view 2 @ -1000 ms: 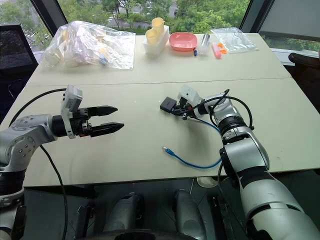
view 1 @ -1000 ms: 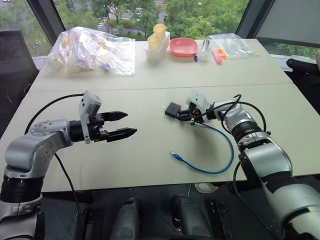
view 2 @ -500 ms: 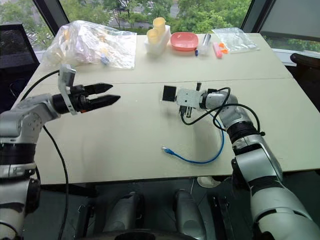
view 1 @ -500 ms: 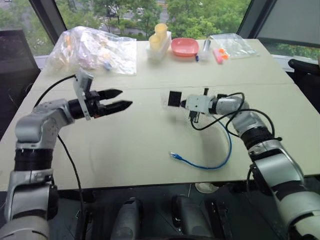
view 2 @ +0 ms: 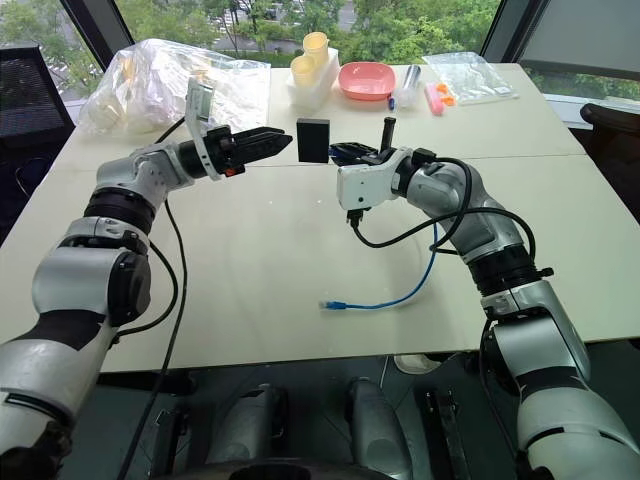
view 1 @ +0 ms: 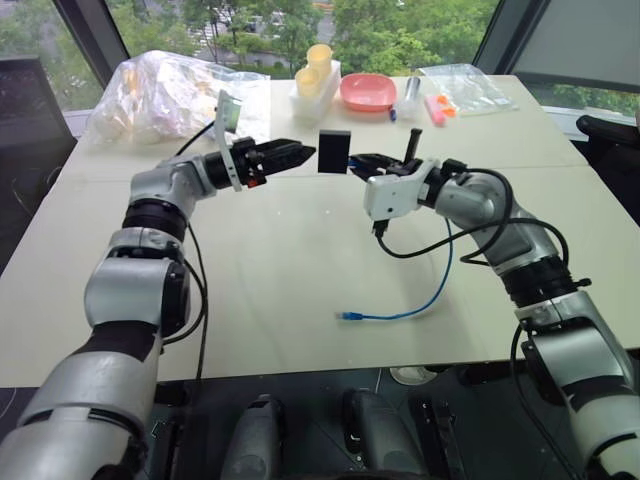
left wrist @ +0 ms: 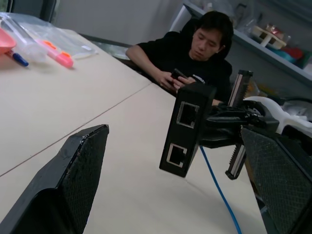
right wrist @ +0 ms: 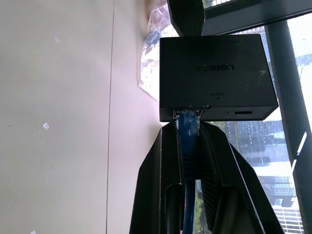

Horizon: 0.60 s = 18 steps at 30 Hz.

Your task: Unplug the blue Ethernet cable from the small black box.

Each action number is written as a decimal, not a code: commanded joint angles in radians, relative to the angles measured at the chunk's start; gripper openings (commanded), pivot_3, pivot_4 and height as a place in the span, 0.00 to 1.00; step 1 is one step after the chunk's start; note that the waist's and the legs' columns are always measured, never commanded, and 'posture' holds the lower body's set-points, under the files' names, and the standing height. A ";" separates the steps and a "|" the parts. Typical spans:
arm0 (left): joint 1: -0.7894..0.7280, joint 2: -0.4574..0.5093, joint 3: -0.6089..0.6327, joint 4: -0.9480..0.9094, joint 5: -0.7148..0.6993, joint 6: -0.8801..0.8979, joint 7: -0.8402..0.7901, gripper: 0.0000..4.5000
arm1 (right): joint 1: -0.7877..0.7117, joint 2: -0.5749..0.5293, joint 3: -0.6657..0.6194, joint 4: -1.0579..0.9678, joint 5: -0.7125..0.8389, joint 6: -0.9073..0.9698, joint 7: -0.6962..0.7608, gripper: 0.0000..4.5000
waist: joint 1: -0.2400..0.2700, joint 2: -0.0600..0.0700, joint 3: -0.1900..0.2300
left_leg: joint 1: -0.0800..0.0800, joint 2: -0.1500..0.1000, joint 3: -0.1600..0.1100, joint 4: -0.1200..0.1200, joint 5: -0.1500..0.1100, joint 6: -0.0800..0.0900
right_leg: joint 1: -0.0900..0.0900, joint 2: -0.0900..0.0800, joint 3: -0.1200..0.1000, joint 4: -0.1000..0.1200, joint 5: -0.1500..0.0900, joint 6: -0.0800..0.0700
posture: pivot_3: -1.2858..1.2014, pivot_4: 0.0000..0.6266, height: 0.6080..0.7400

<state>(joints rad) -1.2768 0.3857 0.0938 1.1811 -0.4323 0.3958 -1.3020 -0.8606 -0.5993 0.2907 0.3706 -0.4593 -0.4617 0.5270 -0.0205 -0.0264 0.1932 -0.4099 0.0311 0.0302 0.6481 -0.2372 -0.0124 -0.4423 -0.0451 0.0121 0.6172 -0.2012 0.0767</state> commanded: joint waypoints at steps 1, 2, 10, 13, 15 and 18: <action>-0.047 -0.018 0.031 0.025 0.027 -0.046 -0.007 1.00 | -0.002 -0.004 -0.025 -0.057 0.013 0.017 -0.002 0.01 | 0.000 0.000 0.000 | 0.000 0.000 0.000 0.000 0.000 0.000 | 0.000 0.000 0.000 0.000 0.000 0.000 | 0.52 0.24 1.00; -0.054 -0.026 0.036 0.032 0.030 -0.051 -0.004 1.00 | 0.000 0.001 -0.025 -0.063 0.015 0.020 -0.004 0.01 | 0.001 0.000 0.000 | 0.000 0.000 0.000 0.000 0.000 0.000 | 0.000 0.000 0.000 0.000 0.000 0.000 | 0.52 0.24 1.00; -0.082 -0.073 0.069 0.055 0.060 -0.079 -0.020 0.49 | 0.024 0.006 -0.014 -0.121 0.019 0.038 0.021 0.00 | 0.002 0.000 0.000 | 0.000 0.000 0.000 0.000 0.000 0.000 | 0.000 0.000 0.000 0.000 0.000 0.000 | 0.52 0.24 1.00; -0.081 -0.075 0.071 0.055 0.070 -0.071 -0.043 0.25 | 0.033 0.008 -0.014 -0.145 0.024 0.054 0.034 0.00 | 0.000 0.000 0.000 | 0.000 0.000 0.000 0.000 0.000 0.000 | 0.000 0.000 0.000 0.000 0.000 0.000 | 0.52 0.24 1.00; -0.079 -0.073 0.072 0.056 0.077 -0.067 -0.055 0.11 | 0.040 0.010 -0.014 -0.159 0.032 0.066 0.046 0.00 | 0.000 0.000 0.000 | 0.000 0.000 0.000 0.000 0.000 0.000 | 0.000 0.000 0.000 0.000 0.000 0.000 | 0.52 0.24 1.00; -0.076 -0.068 0.072 0.060 0.096 -0.071 -0.052 0.11 | 0.053 0.013 -0.019 -0.184 0.076 0.095 0.090 0.22 | 0.001 0.000 0.000 | 0.000 0.000 0.000 0.000 0.000 0.000 | 0.000 0.000 0.000 0.001 0.000 0.000 | 0.52 0.24 1.00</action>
<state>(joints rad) -1.3198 0.3083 0.1497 1.2496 -0.3439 0.3354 -1.3518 -0.8016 -0.5941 0.2924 0.2436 -0.4223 -0.3715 0.6006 -0.0192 -0.0265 0.1933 -0.4100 0.0311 0.0298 0.6483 -0.2372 -0.0124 -0.4423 -0.0450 0.0121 0.6177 -0.2011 0.0769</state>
